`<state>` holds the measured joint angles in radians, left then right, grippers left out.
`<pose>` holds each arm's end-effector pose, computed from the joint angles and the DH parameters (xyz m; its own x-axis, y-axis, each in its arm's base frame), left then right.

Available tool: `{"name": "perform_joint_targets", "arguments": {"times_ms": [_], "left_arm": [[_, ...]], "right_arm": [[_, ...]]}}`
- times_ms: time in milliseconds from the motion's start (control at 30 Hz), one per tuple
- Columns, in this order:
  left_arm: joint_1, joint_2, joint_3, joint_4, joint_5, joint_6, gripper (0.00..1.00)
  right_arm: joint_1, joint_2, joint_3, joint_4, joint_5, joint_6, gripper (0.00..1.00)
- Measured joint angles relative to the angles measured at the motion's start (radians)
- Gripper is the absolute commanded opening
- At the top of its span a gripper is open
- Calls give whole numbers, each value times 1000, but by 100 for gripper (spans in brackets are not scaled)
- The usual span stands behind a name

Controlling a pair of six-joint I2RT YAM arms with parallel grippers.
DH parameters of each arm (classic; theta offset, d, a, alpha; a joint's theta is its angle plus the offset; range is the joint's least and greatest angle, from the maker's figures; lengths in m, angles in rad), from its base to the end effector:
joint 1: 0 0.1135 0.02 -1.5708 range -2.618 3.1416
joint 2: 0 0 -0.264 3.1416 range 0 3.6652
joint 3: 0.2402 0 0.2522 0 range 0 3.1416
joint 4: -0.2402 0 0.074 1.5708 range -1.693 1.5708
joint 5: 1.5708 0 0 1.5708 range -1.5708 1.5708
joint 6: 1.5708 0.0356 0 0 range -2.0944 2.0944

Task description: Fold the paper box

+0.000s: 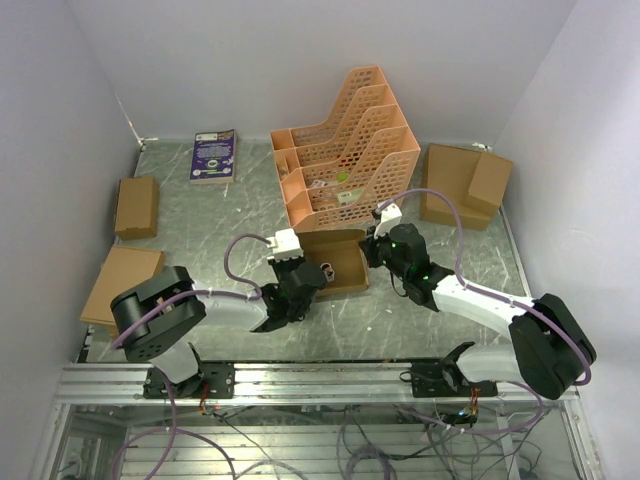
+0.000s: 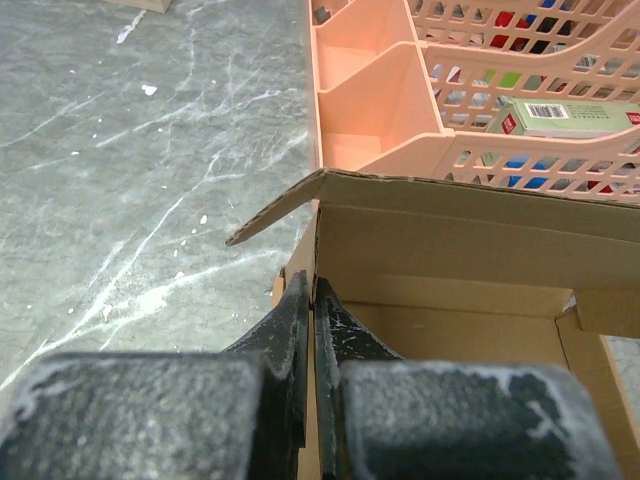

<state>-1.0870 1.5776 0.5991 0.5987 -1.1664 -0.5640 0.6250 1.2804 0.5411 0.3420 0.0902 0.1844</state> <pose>0.1639 -0.2416 0.1751 -0.1196 -0.2245 -0.9671 -0.1334 0.9689 -0.2084 0.2182 0.1535 0.2034 -0.4030 -0.0655 -0.9129 -0.4491 0.8833 0.1348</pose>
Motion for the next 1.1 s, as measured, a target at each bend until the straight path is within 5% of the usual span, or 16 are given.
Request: {"name": "perform_joint_targets", "arguments": {"times_ms": [500,633,1100], "left_arm": [[-85,-7,-70,18,-19,-19,7],[-104,-11,-79,11,-24,-20,14],[-145,-67,-109,-34,10,-74,40]], "right_arm": [[0,-40,0,-96,-29,-28,0],[0,-52,1,-126,-41,-45,2],[19,-126,1,-245,-110,-126,46]]}}
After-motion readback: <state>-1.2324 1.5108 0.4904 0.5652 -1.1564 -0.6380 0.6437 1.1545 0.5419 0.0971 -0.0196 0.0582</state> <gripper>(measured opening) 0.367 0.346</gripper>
